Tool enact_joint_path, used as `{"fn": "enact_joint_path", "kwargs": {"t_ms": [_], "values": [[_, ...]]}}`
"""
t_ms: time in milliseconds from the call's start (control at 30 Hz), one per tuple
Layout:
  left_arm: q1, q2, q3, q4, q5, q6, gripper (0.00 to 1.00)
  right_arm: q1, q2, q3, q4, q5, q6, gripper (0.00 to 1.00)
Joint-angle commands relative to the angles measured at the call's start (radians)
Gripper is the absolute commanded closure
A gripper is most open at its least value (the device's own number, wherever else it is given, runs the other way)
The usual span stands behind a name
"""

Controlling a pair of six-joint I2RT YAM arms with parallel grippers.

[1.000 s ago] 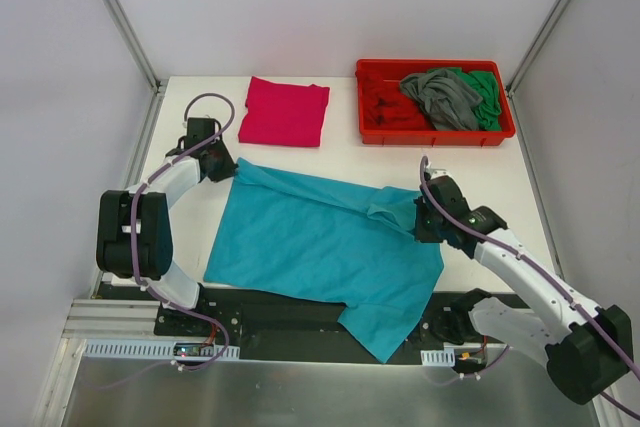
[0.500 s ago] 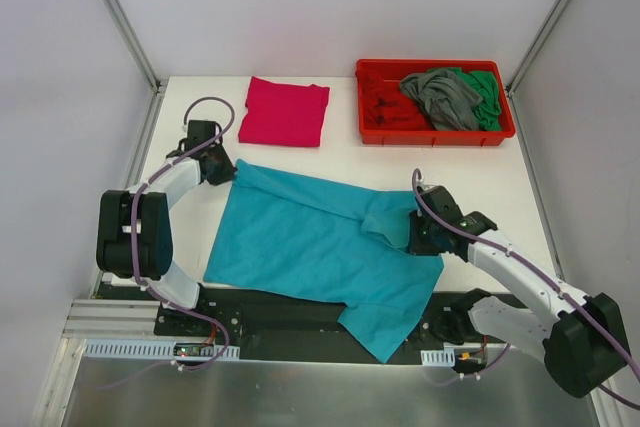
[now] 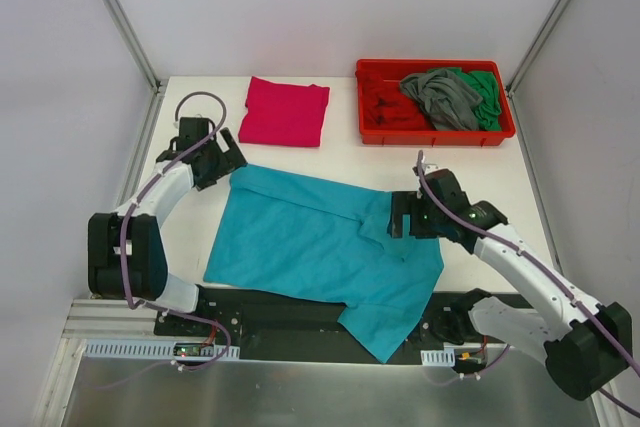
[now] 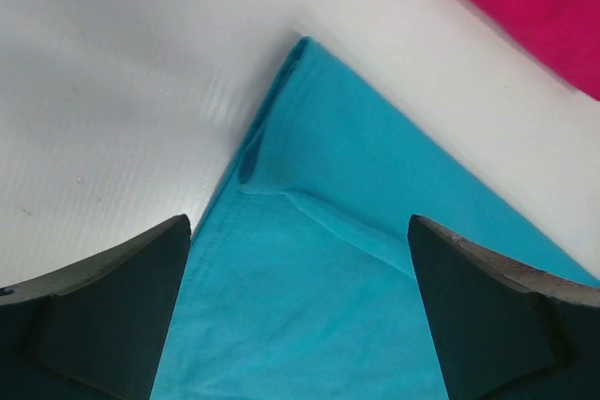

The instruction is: Fold and stack the t-shirts

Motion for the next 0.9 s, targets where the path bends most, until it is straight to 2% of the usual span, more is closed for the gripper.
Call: {"fn": "enact_joint_path", "kwargs": {"t_ms": [0,33,167,400,533,733,867], "values": [[-0.006,-0.040,0.065,-0.011,0.107,-0.035,0.01,-0.007,0.058,0.114,0.057,0.059,-0.019,0.00],[-0.011,-0.027,0.077,-0.007,0.140,-0.040,0.01,-0.010,0.083,0.132,0.076,0.073,-0.016,0.04],[-0.046,0.094,0.164,0.004,0.251,-0.028,0.01,-0.057,0.239,0.226,0.120,0.071,-0.014,0.04],[-0.072,0.285,0.250,0.010,0.293,-0.021,0.01,-0.203,0.525,0.280,0.246,-0.183,0.007,0.04],[-0.071,0.288,0.162,0.015,0.274,-0.017,0.01,-0.257,0.609,0.249,0.255,-0.191,0.032,0.04],[-0.052,0.225,-0.007,0.012,0.146,-0.023,0.01,-0.346,0.643,0.205,0.245,-0.159,0.035,0.04],[-0.037,0.159,-0.064,-0.002,0.092,-0.020,0.01,-0.364,0.663,0.214,0.237,-0.148,0.026,0.04]]}}
